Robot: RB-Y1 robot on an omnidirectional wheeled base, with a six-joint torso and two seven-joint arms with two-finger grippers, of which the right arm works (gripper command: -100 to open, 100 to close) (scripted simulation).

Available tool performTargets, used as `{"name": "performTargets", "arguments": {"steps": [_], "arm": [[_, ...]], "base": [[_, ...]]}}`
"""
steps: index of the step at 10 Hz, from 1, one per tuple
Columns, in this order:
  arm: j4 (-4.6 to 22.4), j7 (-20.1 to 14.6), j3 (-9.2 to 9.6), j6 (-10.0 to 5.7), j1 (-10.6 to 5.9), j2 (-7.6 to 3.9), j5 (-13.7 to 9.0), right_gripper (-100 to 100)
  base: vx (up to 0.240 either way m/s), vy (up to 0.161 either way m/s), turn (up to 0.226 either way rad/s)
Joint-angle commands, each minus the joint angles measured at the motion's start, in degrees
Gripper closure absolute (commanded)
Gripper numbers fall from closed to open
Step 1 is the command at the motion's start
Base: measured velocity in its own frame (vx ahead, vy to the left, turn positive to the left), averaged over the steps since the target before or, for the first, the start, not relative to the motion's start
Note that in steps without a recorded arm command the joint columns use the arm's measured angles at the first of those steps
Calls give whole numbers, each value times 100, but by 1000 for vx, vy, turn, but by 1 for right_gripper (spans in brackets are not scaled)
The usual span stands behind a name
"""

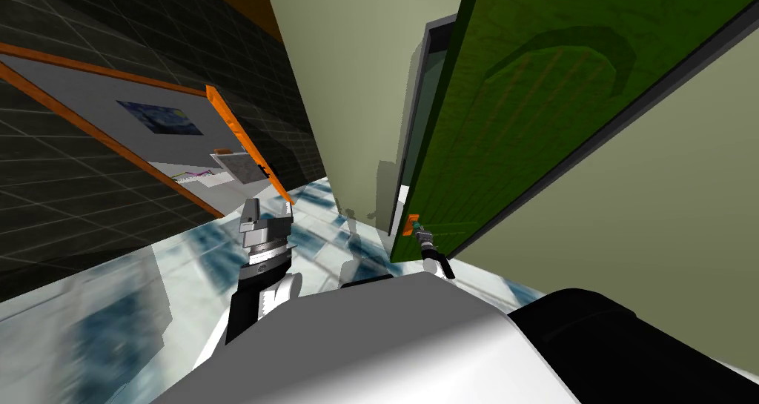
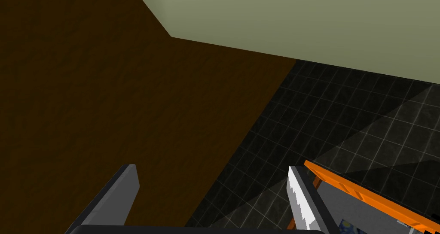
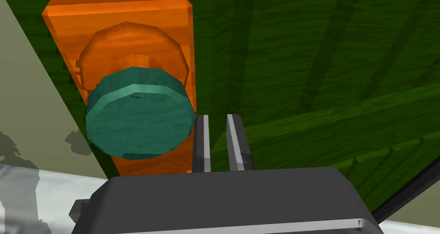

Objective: Pull the door open

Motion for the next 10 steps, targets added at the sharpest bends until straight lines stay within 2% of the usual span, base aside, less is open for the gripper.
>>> {"name": "performTargets", "arguments": {"steps": [1,4,5,6,7,10], "arm": [[37,-80,162,-15,-176,76,130,-100],[128,-177,272,-102,-317,130,265,-100],[128,-177,272,-102,-317,130,265,-100],[188,-241,347,-161,-413,166,357,-100],[207,-261,370,-179,-442,177,385,-100],[253,-310,427,-223,-514,205,454,-100]], "base": [[-220,-105,162],[-167,-55,108],[-78,-47,33],[-140,-65,125],[-162,-94,127],[-102,-32,30]]}}
